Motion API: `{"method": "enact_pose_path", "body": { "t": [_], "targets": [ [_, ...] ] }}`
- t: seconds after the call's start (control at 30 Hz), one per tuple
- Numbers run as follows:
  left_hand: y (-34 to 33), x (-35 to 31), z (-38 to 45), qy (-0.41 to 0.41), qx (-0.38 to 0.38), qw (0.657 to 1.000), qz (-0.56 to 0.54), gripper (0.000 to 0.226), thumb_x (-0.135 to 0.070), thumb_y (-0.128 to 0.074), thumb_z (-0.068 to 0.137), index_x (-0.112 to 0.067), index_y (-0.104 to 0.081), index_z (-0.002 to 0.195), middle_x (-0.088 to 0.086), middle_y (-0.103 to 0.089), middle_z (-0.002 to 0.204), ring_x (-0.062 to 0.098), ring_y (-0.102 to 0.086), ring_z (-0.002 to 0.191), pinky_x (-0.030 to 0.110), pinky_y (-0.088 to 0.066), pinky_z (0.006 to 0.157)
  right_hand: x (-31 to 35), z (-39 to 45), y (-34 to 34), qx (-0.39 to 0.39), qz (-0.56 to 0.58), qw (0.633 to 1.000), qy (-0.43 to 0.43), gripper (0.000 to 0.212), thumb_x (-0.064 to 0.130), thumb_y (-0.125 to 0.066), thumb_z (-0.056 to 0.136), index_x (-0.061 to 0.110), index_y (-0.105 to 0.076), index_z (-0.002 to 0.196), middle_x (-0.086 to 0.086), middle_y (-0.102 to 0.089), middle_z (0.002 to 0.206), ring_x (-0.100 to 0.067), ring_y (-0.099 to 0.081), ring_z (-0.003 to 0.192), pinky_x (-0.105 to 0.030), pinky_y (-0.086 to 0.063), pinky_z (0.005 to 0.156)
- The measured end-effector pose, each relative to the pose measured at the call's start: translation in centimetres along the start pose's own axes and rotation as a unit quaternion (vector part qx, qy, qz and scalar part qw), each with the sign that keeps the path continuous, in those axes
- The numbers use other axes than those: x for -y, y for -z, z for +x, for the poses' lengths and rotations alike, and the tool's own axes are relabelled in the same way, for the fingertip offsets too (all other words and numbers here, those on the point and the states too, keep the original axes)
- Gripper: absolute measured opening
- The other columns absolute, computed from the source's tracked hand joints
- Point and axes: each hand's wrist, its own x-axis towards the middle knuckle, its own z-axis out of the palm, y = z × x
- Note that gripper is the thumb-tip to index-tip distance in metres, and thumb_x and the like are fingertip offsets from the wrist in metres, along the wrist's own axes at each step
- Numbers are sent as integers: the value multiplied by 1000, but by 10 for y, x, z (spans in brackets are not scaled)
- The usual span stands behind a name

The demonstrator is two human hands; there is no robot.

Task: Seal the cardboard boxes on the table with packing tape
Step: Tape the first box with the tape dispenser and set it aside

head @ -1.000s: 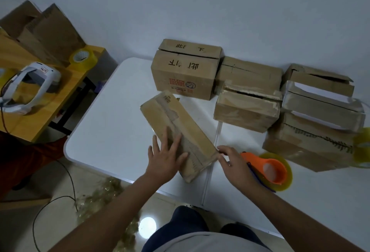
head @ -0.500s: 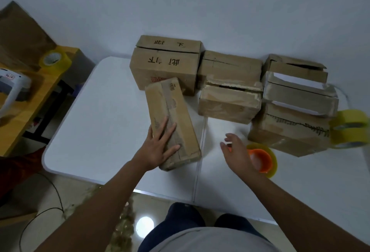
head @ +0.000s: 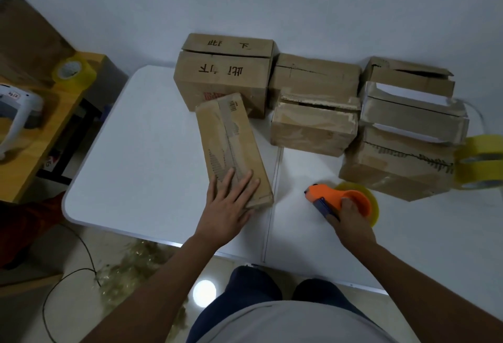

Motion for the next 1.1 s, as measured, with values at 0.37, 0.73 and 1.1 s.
{"method": "enact_pose_path", "body": {
  "t": [0.37,0.73,1.1],
  "targets": [
    [18,-3,13,45,12,981,-187,65,-65,-27,95,-36,-28,154,-16,-11,164,17,1,153,44,-2,121,40,-23,43,-23,161,978,128,24,28,-36,105,15,-47,122,-2,-60,103,-20,-58,88,-33,-41,73],
    [100,-35,67,323,104,657,-673,37,-44,-47,102,-18,-73,108,1,-76,104,17,-68,105,33,-49,97,88,-46,85,-9,170,971,170,31,44,-36,103,19,-53,110,1,-65,98,-10,-63,80,-29,-50,67],
    [95,-32,60,324,121,618,-706,19,-22,-65,96,-10,-76,106,10,-72,95,17,-62,84,20,-54,64,87,-48,92,-1,150,967,204,39,56,-39,97,23,-53,110,8,-64,99,-4,-62,83,-20,-50,70]
  ]
}}
